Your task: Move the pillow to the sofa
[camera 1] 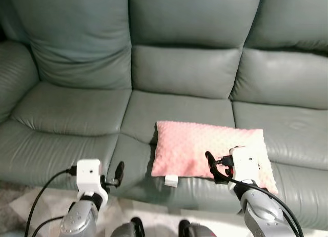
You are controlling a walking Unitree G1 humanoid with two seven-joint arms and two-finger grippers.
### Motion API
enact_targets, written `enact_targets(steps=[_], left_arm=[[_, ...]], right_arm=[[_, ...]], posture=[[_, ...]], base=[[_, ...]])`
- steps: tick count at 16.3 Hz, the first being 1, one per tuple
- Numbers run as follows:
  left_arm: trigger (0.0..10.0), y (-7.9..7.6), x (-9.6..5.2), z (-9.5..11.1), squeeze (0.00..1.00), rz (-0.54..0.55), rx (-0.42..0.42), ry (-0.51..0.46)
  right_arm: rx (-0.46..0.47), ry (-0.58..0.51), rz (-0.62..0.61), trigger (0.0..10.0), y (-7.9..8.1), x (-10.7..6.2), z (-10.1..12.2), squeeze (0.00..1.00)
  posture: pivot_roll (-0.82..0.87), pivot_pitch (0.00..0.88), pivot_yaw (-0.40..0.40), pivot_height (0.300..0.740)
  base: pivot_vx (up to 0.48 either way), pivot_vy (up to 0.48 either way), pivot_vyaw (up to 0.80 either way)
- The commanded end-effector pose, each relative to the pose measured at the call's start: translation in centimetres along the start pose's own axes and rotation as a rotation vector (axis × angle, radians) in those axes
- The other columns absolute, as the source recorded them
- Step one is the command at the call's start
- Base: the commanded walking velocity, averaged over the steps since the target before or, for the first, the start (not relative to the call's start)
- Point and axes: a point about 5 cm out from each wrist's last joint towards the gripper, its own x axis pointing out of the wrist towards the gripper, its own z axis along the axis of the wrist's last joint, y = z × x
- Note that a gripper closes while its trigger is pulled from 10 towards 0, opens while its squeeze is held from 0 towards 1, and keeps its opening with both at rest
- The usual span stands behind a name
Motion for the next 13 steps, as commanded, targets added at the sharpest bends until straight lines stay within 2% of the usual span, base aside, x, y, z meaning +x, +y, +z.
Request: enact_targets(steps=[1, 8, 10, 13], left_arm=[[10.0, -0.1, -0.5, -0.1, 0.0, 0.003, 0.005, 0.019], [10.0, -0.1, -0.3, 0.0, 0.0, -0.008, 0.018, 0.047], [10.0, -0.1, 0.2, 0.2, 0.0, -0.005, 0.023, 0.038], [10.0, -0.6, 2.0, 2.2, 0.0, -0.029, 0.038, -0.036]], right_arm=[[0.007, 0.012, 0.018, 10.0, 0.2, -0.4, 0.0, 0.0], [0.046, 0.049, 0.023, 10.0, 0.4, -0.3, -0.4, 0.0], [0.045, 0.042, 0.019, 10.0, 0.3, 0.1, -0.3, 0.0], [0.04, -0.026, -0.015, 10.0, -0.4, 1.8, 1.3, 0.0]], posture=[[-0.11, 0.312, 0.025, 0.74], [-0.11, 0.301, 0.03, 0.74], [-0.11, 0.28, 0.035, 0.74], [-0.12, 0.203, 0.044, 0.74]], base=[[0.0, 0.0, 0.0], [0.0, 0.0, 0.0], [0.0, 0.0, 0.0], [0.0, 0.0, 0.0]])
